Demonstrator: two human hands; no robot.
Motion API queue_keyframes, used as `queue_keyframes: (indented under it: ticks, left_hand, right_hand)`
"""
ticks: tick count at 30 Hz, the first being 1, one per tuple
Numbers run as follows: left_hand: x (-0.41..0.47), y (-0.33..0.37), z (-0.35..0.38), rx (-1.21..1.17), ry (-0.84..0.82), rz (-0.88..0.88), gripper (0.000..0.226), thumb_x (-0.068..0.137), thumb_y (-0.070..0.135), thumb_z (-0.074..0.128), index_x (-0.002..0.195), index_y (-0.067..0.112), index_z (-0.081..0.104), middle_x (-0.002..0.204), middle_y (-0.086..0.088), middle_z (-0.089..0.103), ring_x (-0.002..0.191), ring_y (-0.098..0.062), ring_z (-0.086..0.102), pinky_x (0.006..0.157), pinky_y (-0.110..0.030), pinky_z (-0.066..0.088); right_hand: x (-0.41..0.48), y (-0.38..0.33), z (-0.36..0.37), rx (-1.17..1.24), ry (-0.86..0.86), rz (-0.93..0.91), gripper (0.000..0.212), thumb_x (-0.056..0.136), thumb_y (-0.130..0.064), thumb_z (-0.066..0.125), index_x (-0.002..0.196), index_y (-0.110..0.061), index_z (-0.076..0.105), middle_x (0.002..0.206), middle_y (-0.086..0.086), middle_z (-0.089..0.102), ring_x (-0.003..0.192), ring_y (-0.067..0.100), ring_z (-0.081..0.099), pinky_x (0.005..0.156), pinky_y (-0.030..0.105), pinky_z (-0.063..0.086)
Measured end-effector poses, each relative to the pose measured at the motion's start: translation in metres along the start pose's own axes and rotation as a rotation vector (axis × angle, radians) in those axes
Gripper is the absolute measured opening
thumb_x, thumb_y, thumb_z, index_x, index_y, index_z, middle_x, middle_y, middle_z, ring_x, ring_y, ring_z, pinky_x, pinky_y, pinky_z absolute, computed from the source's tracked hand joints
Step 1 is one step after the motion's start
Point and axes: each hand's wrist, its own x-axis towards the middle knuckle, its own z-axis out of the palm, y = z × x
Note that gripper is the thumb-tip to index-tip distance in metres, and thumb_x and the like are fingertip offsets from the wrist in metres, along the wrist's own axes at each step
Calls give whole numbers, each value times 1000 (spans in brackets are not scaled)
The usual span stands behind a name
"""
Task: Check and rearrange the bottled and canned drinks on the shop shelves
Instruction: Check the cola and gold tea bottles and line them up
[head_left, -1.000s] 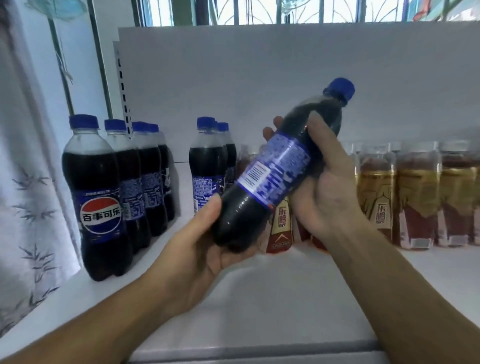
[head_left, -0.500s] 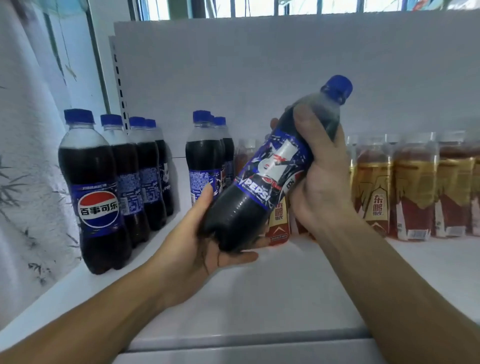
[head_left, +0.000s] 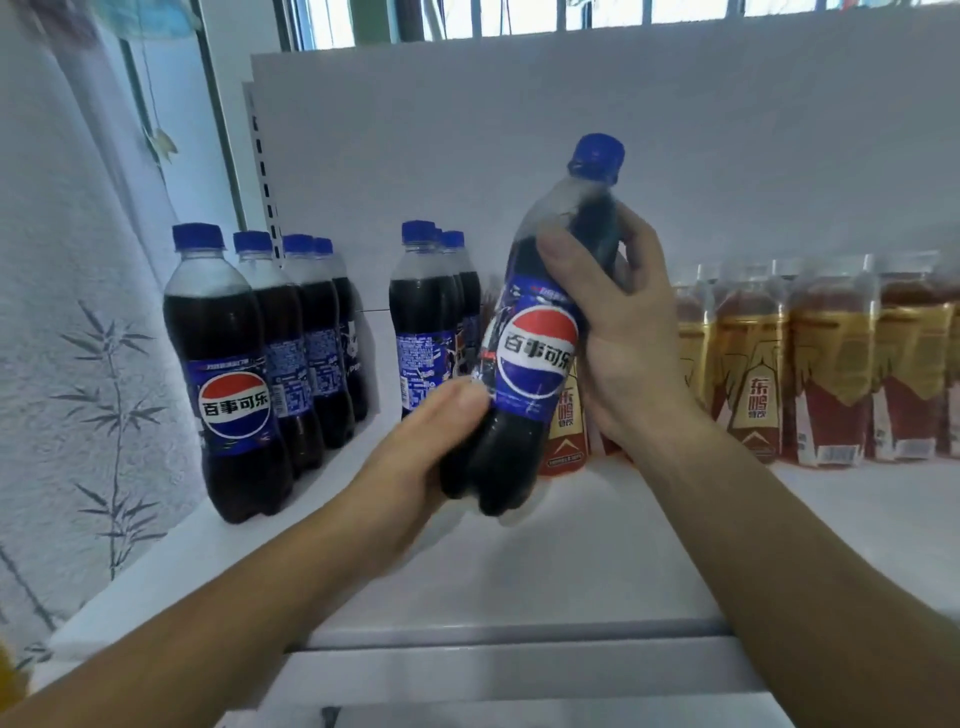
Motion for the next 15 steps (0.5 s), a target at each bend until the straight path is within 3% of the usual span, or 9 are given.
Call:
queue_keyframes:
  ticks: [2,5,8,10,12,15]
  left_hand:
    - [-4,-1,7,58,76,30,49,70,50,75,116,34,66,111,3,74,97,-11,72,69,-21,56]
    - [-13,2,14,-171,107,-61,47,72,42,72,109,14,70,100,-12,74,80,-24,72,61,-32,57]
    - [-25,15,18,-381,12,-187,53,72,51,68,95,4,76,91,-23,69,67,-33,66,54,-36,55]
    - [-31,20,17,-497,-30,-236,60,68,56,65,92,2,77,89,-22,69,64,-32,66,54,-34,55]
    - [-38,23,16,-621,-120,-273,61,70,52,74,100,-2,74,90,-23,69,65,-33,67,57,-35,57]
    - [-48,28,16,-820,-311,-303,71,77,44,80,124,-3,55,98,-25,66,77,-37,68,72,-40,59]
  right_hand:
    - [-1,1,5,-109,-62,-20,70,70,-32,80,132,-30,48,127,5,64,104,25,71,86,41,61]
    - [2,0,9,49,-166,163,66,79,-35,76,137,-17,48,118,9,68,94,23,72,81,37,61]
    - [8,-3,6,212,-320,363,54,85,-32,70,128,-5,54,110,16,70,94,27,71,87,40,59]
    - [13,-5,8,166,-351,350,67,72,-37,83,124,-5,55,112,18,65,95,28,68,91,43,56]
    - [16,-7,14,90,-386,310,86,58,-47,92,123,-6,54,108,16,62,92,27,65,92,45,53]
    - [16,-18,21,107,-456,279,64,71,-43,86,114,-6,55,99,13,62,86,25,63,85,40,54]
